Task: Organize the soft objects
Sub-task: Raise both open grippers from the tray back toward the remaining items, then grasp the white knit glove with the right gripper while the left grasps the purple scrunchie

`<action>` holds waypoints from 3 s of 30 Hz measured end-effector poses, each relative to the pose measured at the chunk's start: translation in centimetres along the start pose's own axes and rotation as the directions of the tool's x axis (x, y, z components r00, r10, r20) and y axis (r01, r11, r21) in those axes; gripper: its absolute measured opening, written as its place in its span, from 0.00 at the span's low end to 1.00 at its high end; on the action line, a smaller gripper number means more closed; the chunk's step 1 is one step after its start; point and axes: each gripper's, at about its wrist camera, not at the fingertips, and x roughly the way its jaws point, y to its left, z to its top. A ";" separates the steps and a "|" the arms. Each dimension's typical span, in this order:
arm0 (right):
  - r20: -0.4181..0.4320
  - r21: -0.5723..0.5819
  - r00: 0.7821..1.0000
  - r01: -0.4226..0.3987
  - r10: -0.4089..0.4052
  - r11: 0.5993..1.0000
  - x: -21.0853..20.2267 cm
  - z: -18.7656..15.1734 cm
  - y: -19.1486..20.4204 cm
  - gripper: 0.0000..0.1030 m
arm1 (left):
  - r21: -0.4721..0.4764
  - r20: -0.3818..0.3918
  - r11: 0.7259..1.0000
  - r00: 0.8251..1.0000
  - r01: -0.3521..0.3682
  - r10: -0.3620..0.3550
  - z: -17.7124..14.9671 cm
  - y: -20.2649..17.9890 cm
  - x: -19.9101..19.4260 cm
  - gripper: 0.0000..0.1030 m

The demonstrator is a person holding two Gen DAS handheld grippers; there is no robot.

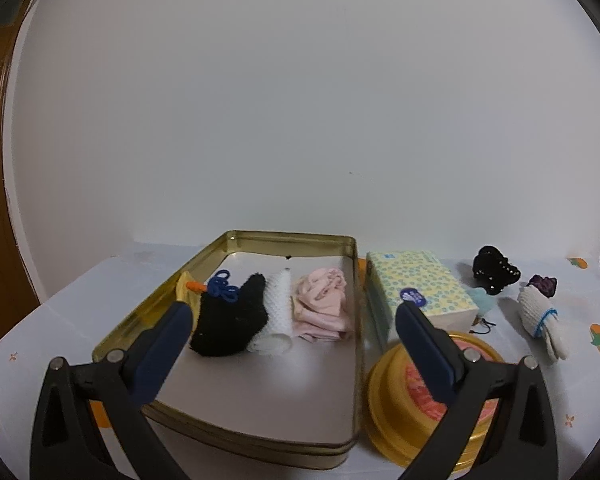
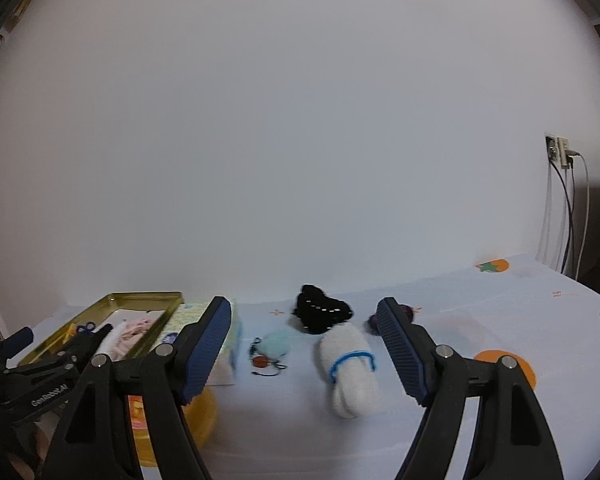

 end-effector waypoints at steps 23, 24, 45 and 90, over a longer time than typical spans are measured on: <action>-0.143 0.110 0.977 0.173 -0.157 0.979 2.8 0.4 -9.6 0.75 | 0.073 -0.054 0.986 0.988 0.152 -0.148 -0.6 -8.9 -0.9 1.00; -0.159 0.116 0.976 0.166 -0.147 0.979 3.2 0.4 -9.8 0.75 | 0.078 -0.059 0.984 0.986 0.161 -0.156 -0.6 -9.2 -0.9 1.00; -0.616 0.065 0.769 -0.168 0.172 0.984 15.9 -3.3 -5.0 0.44 | 0.085 -0.153 0.971 0.966 0.222 -0.207 -1.0 -11.9 -0.4 1.00; -0.180 0.196 0.947 0.301 -0.267 0.933 8.1 6.3 -22.2 0.33 | 0.148 -0.459 0.896 0.831 0.419 -0.313 0.6 -35.7 12.2 0.29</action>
